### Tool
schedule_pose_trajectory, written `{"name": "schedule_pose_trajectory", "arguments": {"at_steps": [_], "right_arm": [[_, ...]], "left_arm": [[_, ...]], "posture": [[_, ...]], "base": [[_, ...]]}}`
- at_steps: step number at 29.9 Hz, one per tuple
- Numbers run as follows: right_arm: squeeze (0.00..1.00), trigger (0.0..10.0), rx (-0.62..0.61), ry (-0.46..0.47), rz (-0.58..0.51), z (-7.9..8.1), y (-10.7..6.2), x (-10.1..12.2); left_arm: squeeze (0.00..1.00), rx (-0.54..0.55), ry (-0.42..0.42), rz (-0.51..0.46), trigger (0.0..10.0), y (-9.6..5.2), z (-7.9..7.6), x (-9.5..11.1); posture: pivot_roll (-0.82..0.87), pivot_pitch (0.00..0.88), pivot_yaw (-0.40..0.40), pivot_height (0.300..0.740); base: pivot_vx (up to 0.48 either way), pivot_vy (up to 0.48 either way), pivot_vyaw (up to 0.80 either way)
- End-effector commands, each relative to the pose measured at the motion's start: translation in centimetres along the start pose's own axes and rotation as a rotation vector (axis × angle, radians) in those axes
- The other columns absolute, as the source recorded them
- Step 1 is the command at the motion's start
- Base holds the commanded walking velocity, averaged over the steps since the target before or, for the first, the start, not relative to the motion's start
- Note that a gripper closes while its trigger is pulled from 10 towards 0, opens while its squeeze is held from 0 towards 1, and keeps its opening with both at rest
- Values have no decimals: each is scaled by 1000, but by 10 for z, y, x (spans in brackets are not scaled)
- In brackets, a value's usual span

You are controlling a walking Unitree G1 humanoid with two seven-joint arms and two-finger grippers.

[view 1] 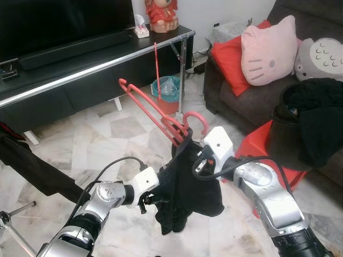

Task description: Hang hanger

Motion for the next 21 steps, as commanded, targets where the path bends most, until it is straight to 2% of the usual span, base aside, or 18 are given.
{"name": "schedule_pose_trajectory", "arguments": {"at_steps": [1, 2, 3, 5, 6, 21], "right_arm": [[0, 10000, 5, -23, -52, 1, -2, 14], [0, 10000, 15, -32, -43, 3, -2, 12], [0, 10000, 18, -36, -36, 3, -3, 10], [0, 10000, 20, -38, -32, 3, -3, 9], [0, 10000, 18, -32, -29, 3, -4, 7], [0, 10000, 29, -41, -22, 2, -6, 6]], "left_arm": [[0, 3, 27, 7, 4863, -2, 3, 2], [0, -3, 27, 11, 5843, -3, 3, 1], [0, -8, 27, 13, 7765, -4, 3, 1], [0, -12, 26, 14, 7765, -4, 3, 1], [0, -28, 24, 19, 10000, -5, 2, 1], [0, -84, 25, 33, 10000, -4, -5, -1]], "posture": [[-19, 61, 60, 740], [-19, 61, 60, 740], [-19, 61, 60, 740], [-19, 61, 60, 740], [-16, 62, 59, 740], [-18, 62, 58, 740]], "base": [[0, 0, 0], [0, 0, 0], [0, 0, 0], [0, 0, 0], [0, 0, 0], [0, 0, 0]]}}
Point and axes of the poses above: a point about 5 cm out from each wrist's last joint towards the gripper, its own y axis pointing out of the wrist towards the gripper, its own x axis along the axis of the wrist's last joint, z = x × y, the point moved 4 cm from there along y, pointing out of the wrist towards the gripper, and after that the axes turned 14 degrees about -y, right-handed, at the moved point
